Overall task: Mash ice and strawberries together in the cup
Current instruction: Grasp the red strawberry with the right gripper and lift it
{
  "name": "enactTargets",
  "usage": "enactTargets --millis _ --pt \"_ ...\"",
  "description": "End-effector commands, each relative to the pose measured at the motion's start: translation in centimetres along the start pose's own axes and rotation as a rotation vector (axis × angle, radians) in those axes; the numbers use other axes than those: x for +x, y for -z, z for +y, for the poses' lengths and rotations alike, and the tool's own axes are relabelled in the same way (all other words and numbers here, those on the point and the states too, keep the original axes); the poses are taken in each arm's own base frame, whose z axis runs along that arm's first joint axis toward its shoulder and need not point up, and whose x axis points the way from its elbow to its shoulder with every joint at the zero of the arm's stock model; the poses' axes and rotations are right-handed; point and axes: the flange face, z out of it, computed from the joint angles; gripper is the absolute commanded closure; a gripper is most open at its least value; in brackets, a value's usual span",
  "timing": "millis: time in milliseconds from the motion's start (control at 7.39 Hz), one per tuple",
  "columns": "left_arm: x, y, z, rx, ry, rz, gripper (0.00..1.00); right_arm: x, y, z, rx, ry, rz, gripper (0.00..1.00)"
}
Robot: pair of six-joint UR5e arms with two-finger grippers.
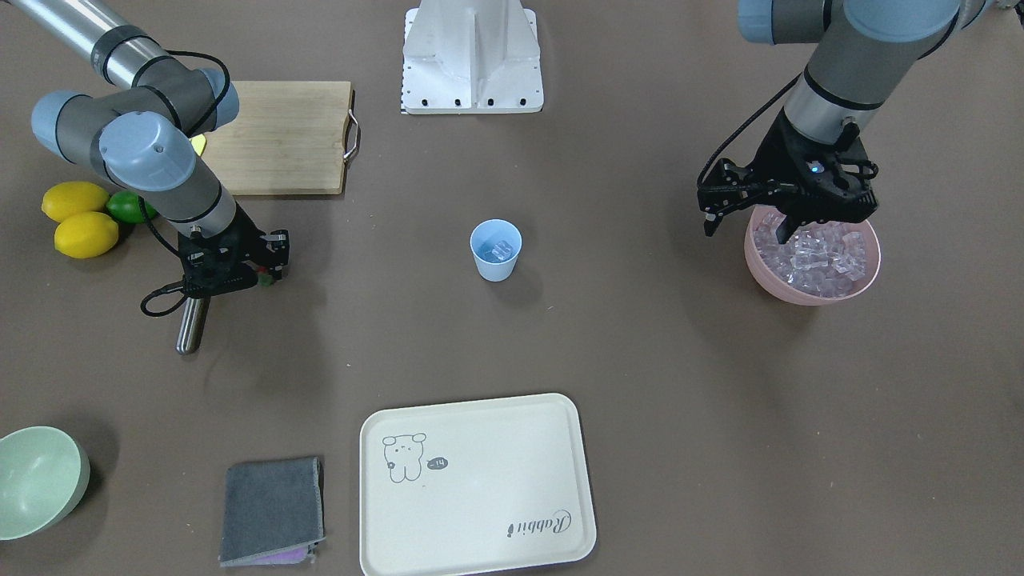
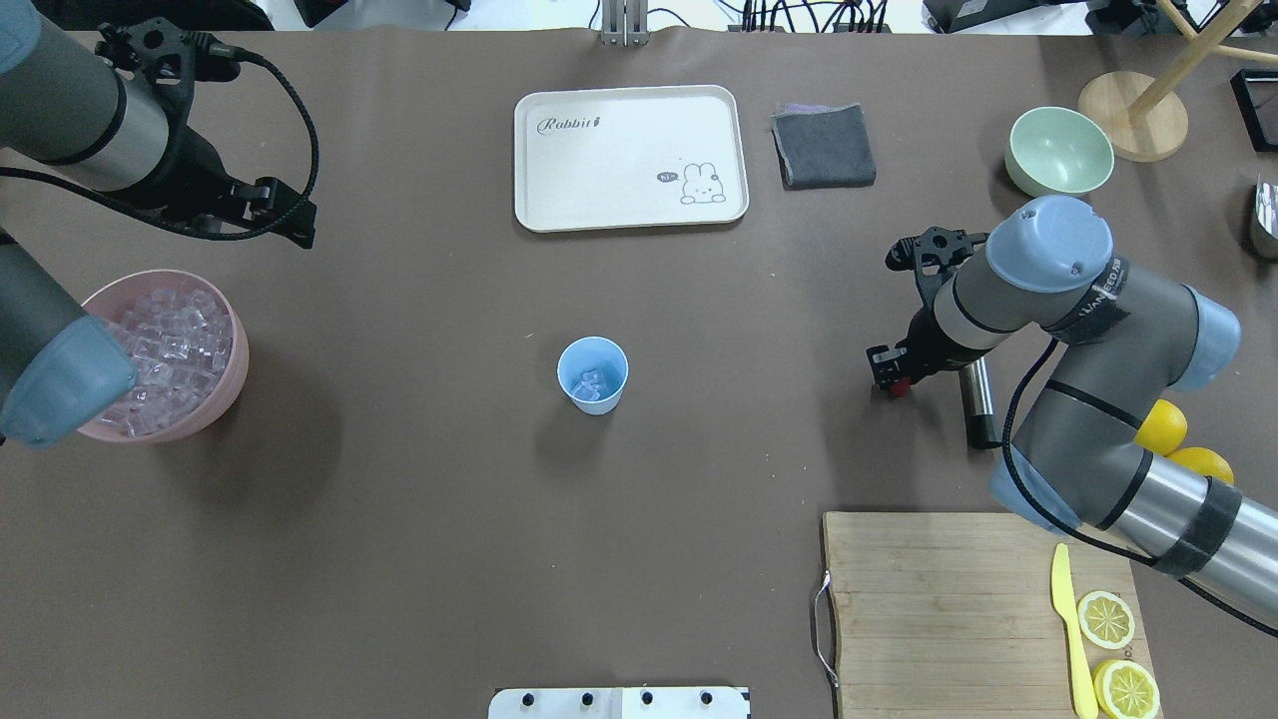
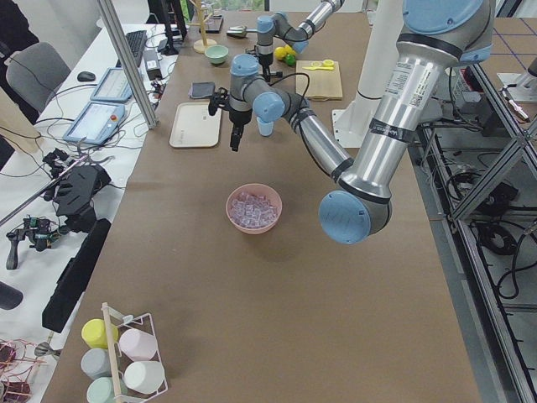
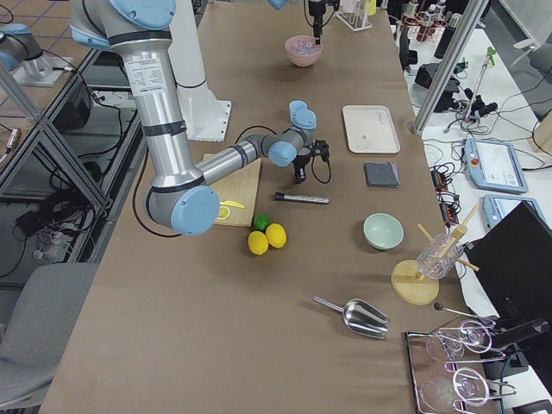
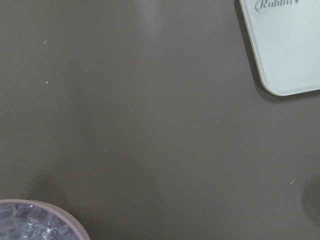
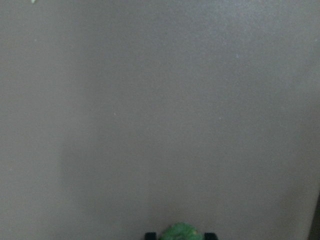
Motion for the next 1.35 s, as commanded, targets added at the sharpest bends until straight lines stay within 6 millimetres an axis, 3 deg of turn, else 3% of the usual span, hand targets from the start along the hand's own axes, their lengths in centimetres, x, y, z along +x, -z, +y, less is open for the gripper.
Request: enactTargets --millis 0,135,406,812,947,1083,1218 --pt "0.0 -0.1 0.0 -0.001 0.001 -0.001 0.03 -0.4 0.3 -0.1 0.002 0.008 -0.008 1.00" --pt "0.0 0.0 0.0 -0.002 0.001 -0.002 0.03 -1.3 1.5 -0.9 0.021 0.012 -0.028 1.00" --pt "-0.9 -0.1 -0.4 -0.004 -0.046 -0.015 0.03 -6.9 5.6 -3.0 0.082 -0.007 -0.104 1.00" --pt "-9.9 0.0 -0.7 -0.025 -0.120 -0.104 0.03 -15.8 10.3 -4.6 0.134 -0.087 -0.220 1.00" --pt "-12.8 0.0 -0.7 -0.034 -0.136 -0.129 0.03 -19.3 10.8 -4.2 0.144 -0.098 -0.231 1.00" --pt "-15.8 0.1 -1.2 -0.067 -0.158 -0.106 0.03 -24.1 11.8 -3.8 0.142 -0.107 -0.210 1.00" --pt "-18.1 0.4 -0.9 -0.090 -0.163 -0.079 0.03 -27.0 12.0 -3.1 0.137 -0.104 -0.197 1.00"
